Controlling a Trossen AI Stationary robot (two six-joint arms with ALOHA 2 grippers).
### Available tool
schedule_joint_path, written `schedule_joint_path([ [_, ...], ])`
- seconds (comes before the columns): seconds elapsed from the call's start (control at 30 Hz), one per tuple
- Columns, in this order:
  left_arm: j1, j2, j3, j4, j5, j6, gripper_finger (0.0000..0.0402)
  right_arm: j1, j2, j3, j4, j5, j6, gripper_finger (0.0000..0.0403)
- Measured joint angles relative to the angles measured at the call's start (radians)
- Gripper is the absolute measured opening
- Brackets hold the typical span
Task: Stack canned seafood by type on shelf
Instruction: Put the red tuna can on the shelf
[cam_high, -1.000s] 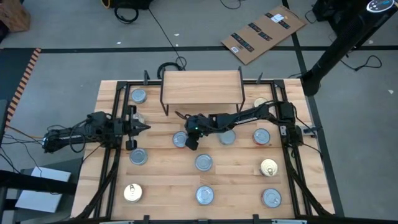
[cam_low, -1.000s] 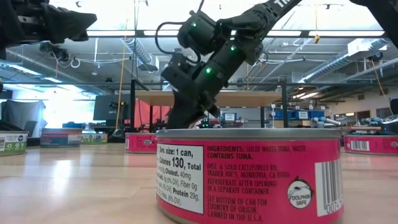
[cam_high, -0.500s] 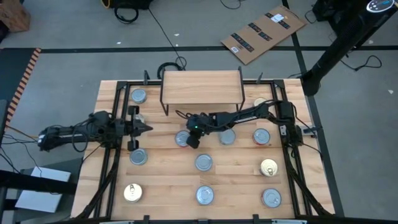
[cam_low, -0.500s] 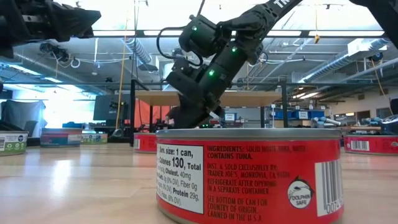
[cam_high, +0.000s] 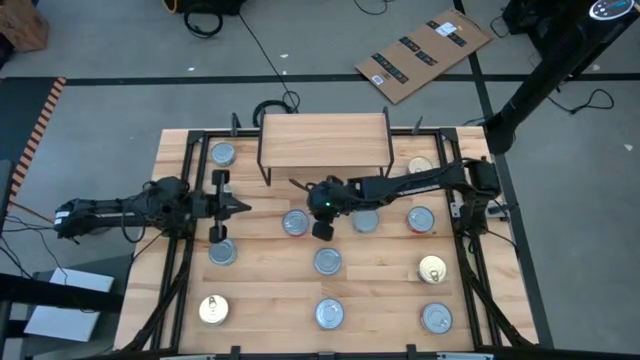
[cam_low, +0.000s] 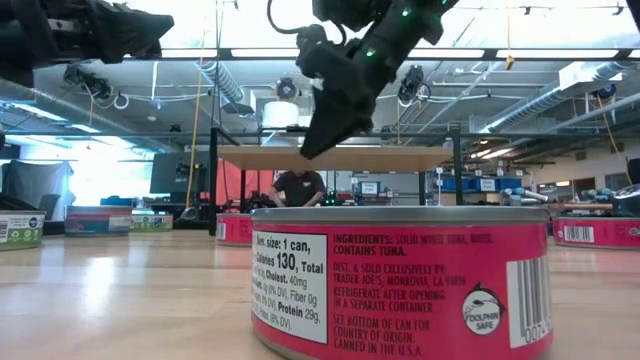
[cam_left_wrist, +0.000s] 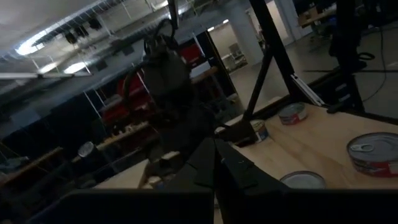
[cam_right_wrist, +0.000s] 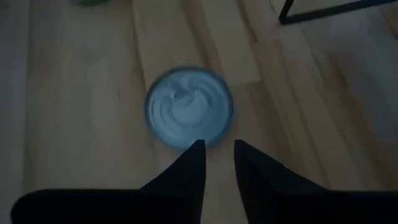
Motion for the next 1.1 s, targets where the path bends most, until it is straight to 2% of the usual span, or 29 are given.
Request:
schedule_joint_path([
  [0.13,-0.001,0.097,0.031,-0.004,0.02,-0.007,0.0005,0.04,-0.011,-0.001,-0.055,0.05,-0.058,0.0068],
  [0.27,-0.001,0.203,0.047,0.006,0.004,-0.009,0.0005,0.082,-0.011,-0.066,0.054,0.059,-0.103,0.0019],
  [0.33,-0.001,0.256,0.056,0.008,-0.011,-0.009,0.0005,0.096,-0.011,-0.109,0.126,0.061,-0.105,0.0008],
  [0.53,-0.001,0.39,0.087,0.009,-0.034,-0.013,0.0005,0.123,-0.011,-0.19,0.287,0.06,-0.072,0.0013],
  [0.7,-0.001,0.47,0.109,0.062,-0.034,-0.013,0.0005,0.137,-0.011,-0.198,0.405,0.063,-0.092,0.0006],
  [0.8,-0.001,0.485,0.121,0.065,-0.034,-0.007,0.0005,0.142,-0.011,-0.195,0.464,-0.009,-0.086,0.0008],
  [1.0,-0.001,0.485,0.124,0.069,-0.034,0.022,0.0005,0.142,0.049,-0.106,0.47,-0.022,-0.118,0.0004],
  [1.1,-0.001,0.485,0.124,0.071,-0.034,0.024,0.0005,0.14,0.09,-0.044,0.415,-0.018,-0.12,0.0005],
])
